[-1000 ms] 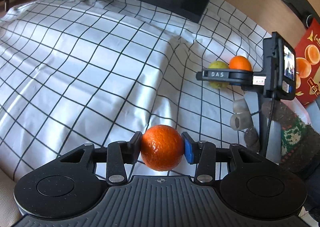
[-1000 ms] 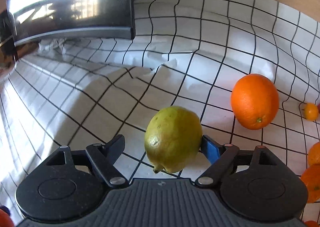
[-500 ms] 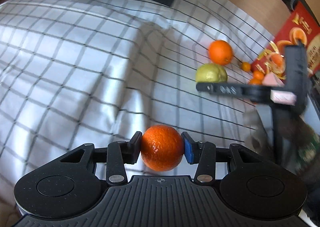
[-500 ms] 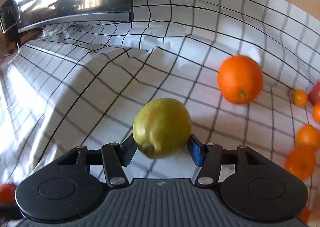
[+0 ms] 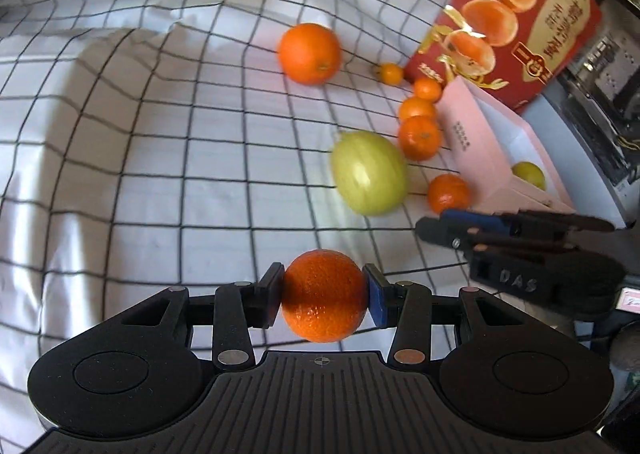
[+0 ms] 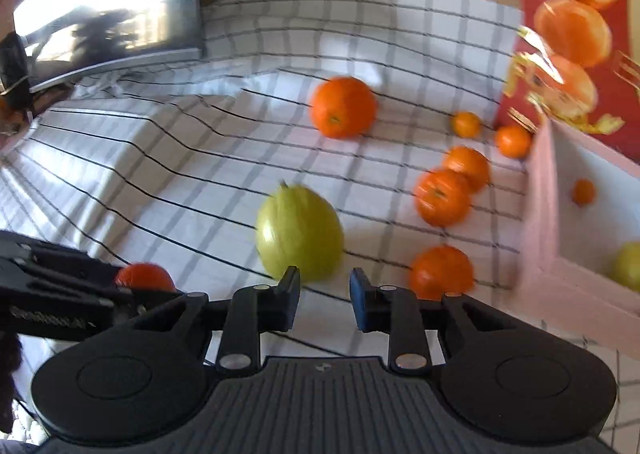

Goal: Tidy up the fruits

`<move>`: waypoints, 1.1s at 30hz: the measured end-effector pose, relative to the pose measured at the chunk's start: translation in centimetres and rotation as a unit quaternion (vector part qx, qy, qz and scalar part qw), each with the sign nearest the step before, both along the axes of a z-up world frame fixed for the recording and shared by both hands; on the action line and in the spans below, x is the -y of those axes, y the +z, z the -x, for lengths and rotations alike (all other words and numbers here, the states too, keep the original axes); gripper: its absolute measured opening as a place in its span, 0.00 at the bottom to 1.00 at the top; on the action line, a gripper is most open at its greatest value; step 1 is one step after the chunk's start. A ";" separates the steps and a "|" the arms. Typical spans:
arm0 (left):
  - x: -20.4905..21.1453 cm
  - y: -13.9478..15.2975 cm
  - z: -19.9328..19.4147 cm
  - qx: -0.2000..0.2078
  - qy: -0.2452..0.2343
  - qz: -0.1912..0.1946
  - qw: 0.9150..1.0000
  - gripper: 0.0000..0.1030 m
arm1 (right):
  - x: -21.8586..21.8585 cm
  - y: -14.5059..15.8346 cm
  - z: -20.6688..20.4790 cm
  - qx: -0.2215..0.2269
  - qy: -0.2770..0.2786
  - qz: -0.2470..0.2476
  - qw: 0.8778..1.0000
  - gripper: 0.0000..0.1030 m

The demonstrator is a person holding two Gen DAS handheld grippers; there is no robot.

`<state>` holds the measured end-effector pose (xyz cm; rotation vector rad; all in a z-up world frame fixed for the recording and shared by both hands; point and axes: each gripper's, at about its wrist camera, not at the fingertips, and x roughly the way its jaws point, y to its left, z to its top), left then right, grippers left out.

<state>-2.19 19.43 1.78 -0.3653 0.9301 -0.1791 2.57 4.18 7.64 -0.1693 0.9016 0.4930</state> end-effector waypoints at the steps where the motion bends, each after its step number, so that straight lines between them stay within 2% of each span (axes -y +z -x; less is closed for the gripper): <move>1: 0.1 0.0 -0.1 0.000 0.000 0.000 1.000 0.46 | 0.4 -0.3 -0.2 -0.006 -0.007 0.000 1.000 0.26; 8: -1.1 0.2 -0.2 -0.002 0.040 -0.009 0.999 0.46 | 2.0 -1.1 -0.3 -0.015 -0.023 0.004 1.000 0.26; 10: -1.4 0.5 -0.2 0.000 0.055 -0.023 0.998 0.46 | 2.2 -0.7 -0.2 -0.008 -0.020 -0.001 1.000 0.32; 11: -1.6 0.6 -0.2 0.001 0.063 -0.032 0.998 0.46 | 2.1 -0.4 -0.1 -0.003 -0.015 -0.004 1.000 0.45; 12: -1.8 0.6 -0.2 -0.002 0.071 -0.040 0.997 0.46 | 2.1 -0.1 0.0 0.004 -0.012 -0.009 1.000 0.63; 14: -2.0 0.6 -0.1 -0.009 0.081 -0.049 0.995 0.46 | 1.9 0.5 0.3 0.025 -0.009 -0.017 1.000 0.75; 18: -2.4 0.7 0.1 -0.015 0.091 -0.063 0.994 0.46 | -0.1 0.3 -0.2 0.055 0.012 -0.002 0.998 0.75; 24: -2.5 1.4 0.7 -0.008 0.092 -0.070 0.993 0.46 | -3.2 -1.8 -4.3 0.109 0.013 0.079 0.991 0.75; 27: -2.6 1.4 0.9 -0.007 0.093 -0.064 0.994 0.46 | -3.7 -3.0 -6.4 0.092 0.024 0.097 0.991 0.72; 29: -2.6 1.2 1.0 -0.008 0.090 -0.057 0.994 0.46 | -4.2 -3.4 -6.8 0.104 0.040 0.110 0.988 0.67; 33: -2.5 0.4 0.8 -0.016 0.085 -0.041 0.995 0.46 | -5.6 -4.4 -7.1 0.107 0.063 0.132 0.983 0.67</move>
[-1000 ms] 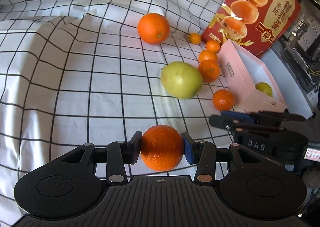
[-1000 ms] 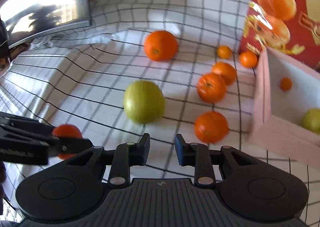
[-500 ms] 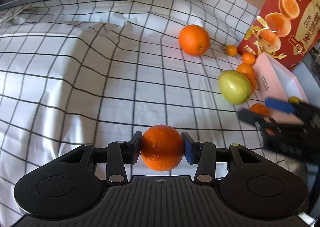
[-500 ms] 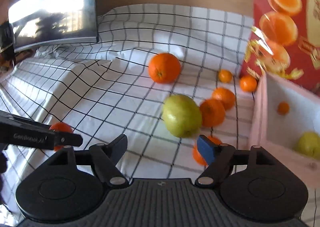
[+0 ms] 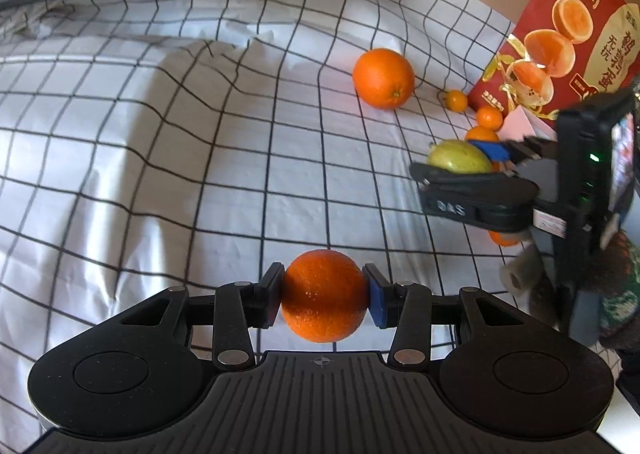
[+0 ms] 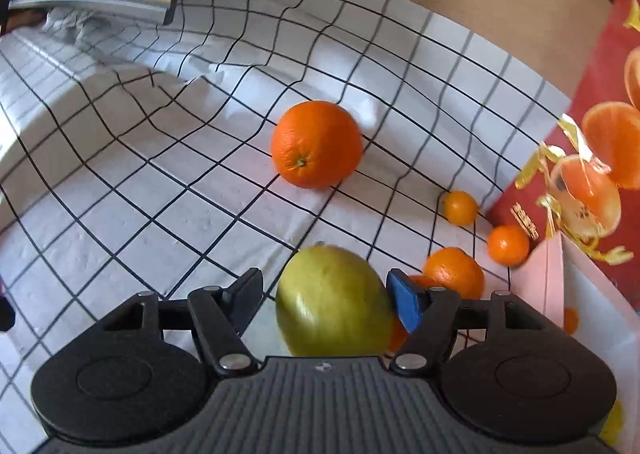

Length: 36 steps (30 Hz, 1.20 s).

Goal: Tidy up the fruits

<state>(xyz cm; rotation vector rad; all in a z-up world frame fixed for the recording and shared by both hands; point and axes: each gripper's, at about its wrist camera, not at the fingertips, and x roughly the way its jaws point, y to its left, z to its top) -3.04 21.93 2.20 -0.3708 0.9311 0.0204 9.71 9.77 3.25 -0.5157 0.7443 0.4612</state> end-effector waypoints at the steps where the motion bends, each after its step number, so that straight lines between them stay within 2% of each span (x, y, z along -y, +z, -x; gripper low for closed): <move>1: 0.0 -0.1 0.0 -0.002 -0.001 0.001 1.000 0.46 | -0.4 -0.2 -0.1 0.004 0.003 0.007 1.000 0.67; 8: -0.1 -0.4 -0.2 -0.008 -0.005 0.004 1.000 0.46 | -1.1 -0.9 -1.1 0.002 0.000 0.009 1.000 0.70; 11: 0.0 -0.5 -0.3 -0.010 -0.007 0.005 1.000 0.46 | -1.0 -0.8 -1.1 0.003 0.000 0.014 1.000 0.59; 13: 0.1 -0.6 -0.5 -0.011 -0.009 0.007 1.000 0.46 | -0.9 -0.5 -1.0 -0.001 -0.002 0.018 1.000 0.59; 21: 1.5 -0.9 -1.2 -0.016 -0.032 0.009 0.999 0.46 | 0.7 1.5 1.1 -0.044 -0.007 -0.031 0.999 0.58; 27: 3.5 -0.8 -1.7 -0.017 -0.061 0.012 0.998 0.46 | 4.0 3.6 4.8 -0.063 -0.013 -0.071 0.995 0.58; 36: 9.4 -1.0 -3.6 -0.020 -0.148 0.011 0.989 0.46 | 12.1 3.8 9.0 -0.080 -0.092 -0.083 0.989 0.58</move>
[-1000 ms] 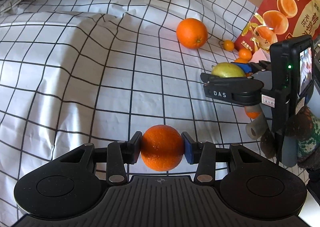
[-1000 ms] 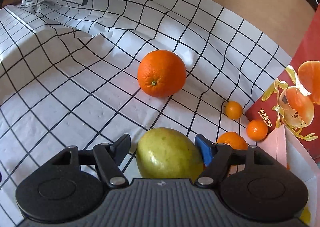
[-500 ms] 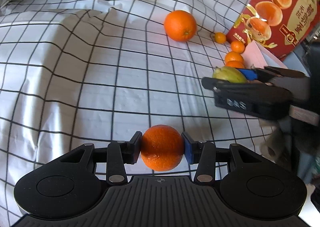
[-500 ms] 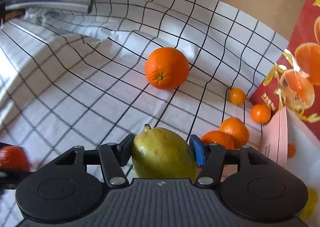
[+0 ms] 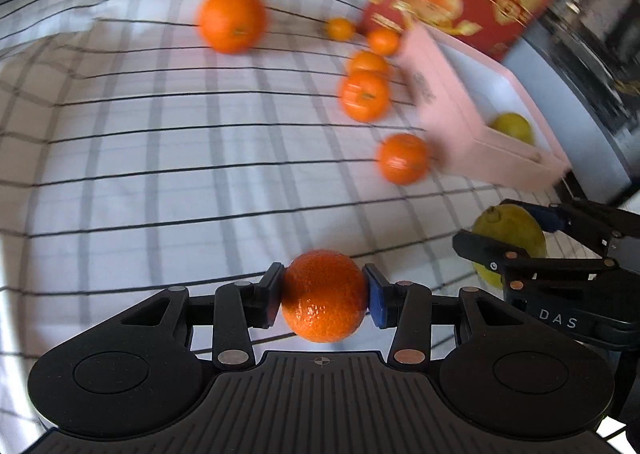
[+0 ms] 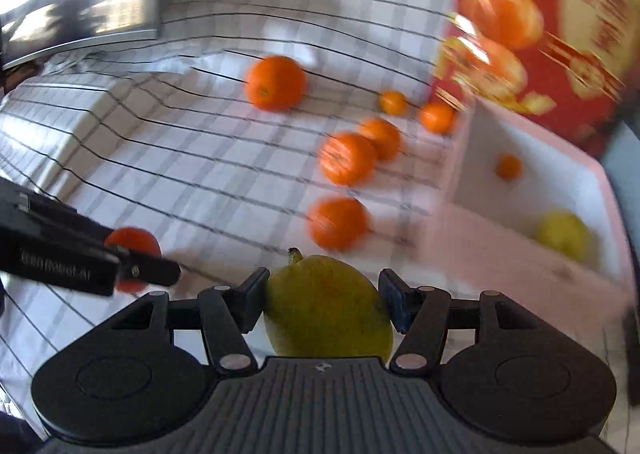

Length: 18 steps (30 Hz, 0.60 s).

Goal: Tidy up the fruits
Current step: 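Carry the pear and orange toward the pink box with both tools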

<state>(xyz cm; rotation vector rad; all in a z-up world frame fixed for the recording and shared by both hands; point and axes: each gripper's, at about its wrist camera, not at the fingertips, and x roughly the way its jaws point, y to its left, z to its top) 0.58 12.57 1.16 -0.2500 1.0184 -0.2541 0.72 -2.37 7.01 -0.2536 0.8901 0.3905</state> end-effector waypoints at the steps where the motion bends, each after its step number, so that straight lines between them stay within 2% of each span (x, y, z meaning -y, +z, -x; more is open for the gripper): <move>1: 0.7 0.0 -0.2 0.001 -0.011 0.000 1.000 0.46 | 1.1 0.0 0.4 0.000 -0.013 0.004 1.000 0.58; 11: 7.9 0.3 -1.4 0.011 -0.106 -0.007 0.994 0.46 | 10.0 -0.5 2.5 0.000 -0.136 0.019 0.990 0.58; 15: 9.5 0.7 -1.3 0.021 -0.121 -0.006 0.992 0.46 | 11.8 -0.3 2.8 0.006 -0.158 0.016 0.987 0.57; 18: 10.2 2.2 -2.4 0.039 -0.123 0.001 0.992 0.46 | 12.8 0.2 2.6 0.008 -0.174 0.002 0.985 0.56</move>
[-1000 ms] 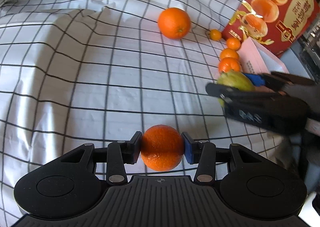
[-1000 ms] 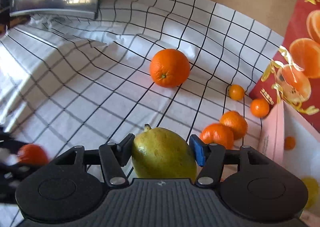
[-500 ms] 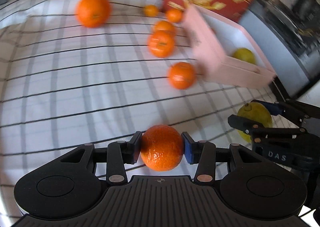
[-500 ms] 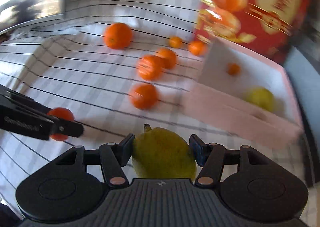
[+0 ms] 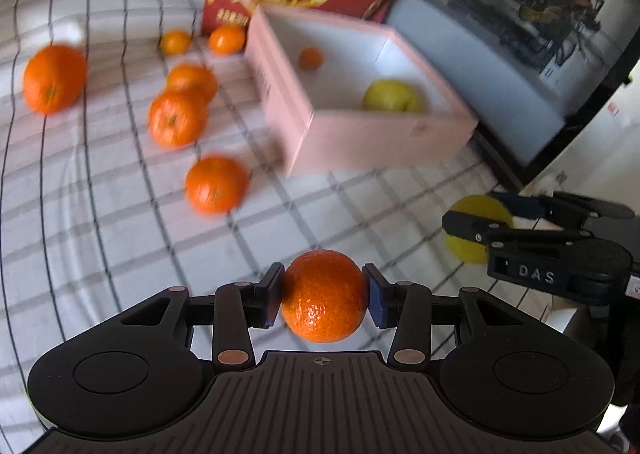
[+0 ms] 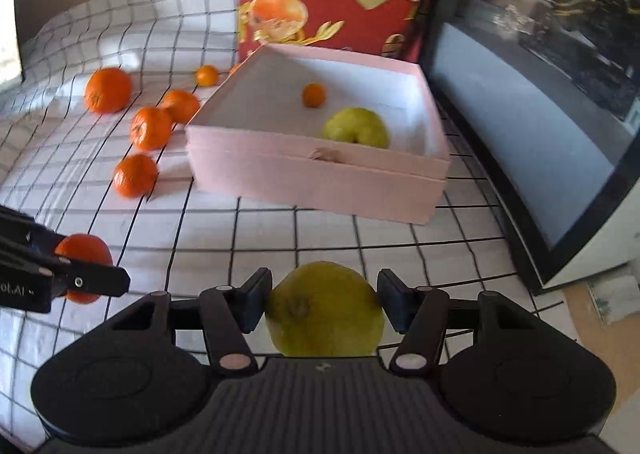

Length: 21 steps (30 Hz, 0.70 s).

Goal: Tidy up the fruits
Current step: 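Carry the pear and orange toward the pink box with both tools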

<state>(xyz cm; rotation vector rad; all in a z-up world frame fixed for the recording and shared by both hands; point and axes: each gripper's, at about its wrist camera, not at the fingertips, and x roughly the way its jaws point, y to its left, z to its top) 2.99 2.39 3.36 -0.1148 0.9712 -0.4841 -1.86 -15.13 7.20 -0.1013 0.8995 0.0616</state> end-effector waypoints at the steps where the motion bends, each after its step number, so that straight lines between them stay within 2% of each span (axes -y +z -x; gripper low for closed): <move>1: 0.1 0.9 -0.4 0.013 -0.001 0.003 1.000 0.46 | 0.4 0.5 -0.1 0.005 -0.004 -0.009 1.000 0.55; 4: 0.7 3.9 -2.4 0.058 0.003 0.021 0.998 0.46 | 1.3 3.1 -0.8 0.039 -0.008 -0.037 0.999 0.51; 6: 1.3 5.6 -4.4 0.077 0.005 0.041 0.996 0.46 | 1.8 4.6 -1.7 0.054 -0.010 -0.046 0.997 0.43; 7: 1.6 6.2 -5.2 0.083 0.007 0.045 0.996 0.46 | 2.0 5.4 -2.5 0.061 -0.009 -0.048 0.997 0.24; 8: 2.1 6.6 -6.2 0.087 0.009 0.049 0.995 0.46 | 2.2 6.1 -3.3 0.068 -0.005 -0.045 0.997 0.15; 12: 2.9 6.4 -8.4 0.076 0.025 0.059 0.995 0.46 | 2.2 7.0 -5.7 0.085 0.013 -0.020 0.996 0.12; 15: 2.6 5.4 -7.5 0.072 0.033 0.054 0.995 0.46 | 3.0 5.0 -6.1 0.068 0.014 -0.012 0.998 0.12; 17: 1.7 4.7 -6.4 0.064 0.039 0.056 0.996 0.46 | 3.7 3.4 -4.9 0.060 0.008 -0.011 0.998 0.13; 18: 1.2 4.3 -5.6 0.062 0.043 0.052 0.996 0.46 | 4.1 2.6 -3.9 0.059 0.006 -0.022 0.998 0.14; 19: 0.8 3.8 -4.7 0.063 0.047 0.048 0.996 0.46 | 4.6 1.9 -3.0 0.057 0.006 -0.037 0.998 0.22; 21: 0.0 2.9 -3.3 0.060 0.058 0.041 0.996 0.46 | 5.3 1.0 -0.9 0.058 0.000 -0.073 0.996 0.65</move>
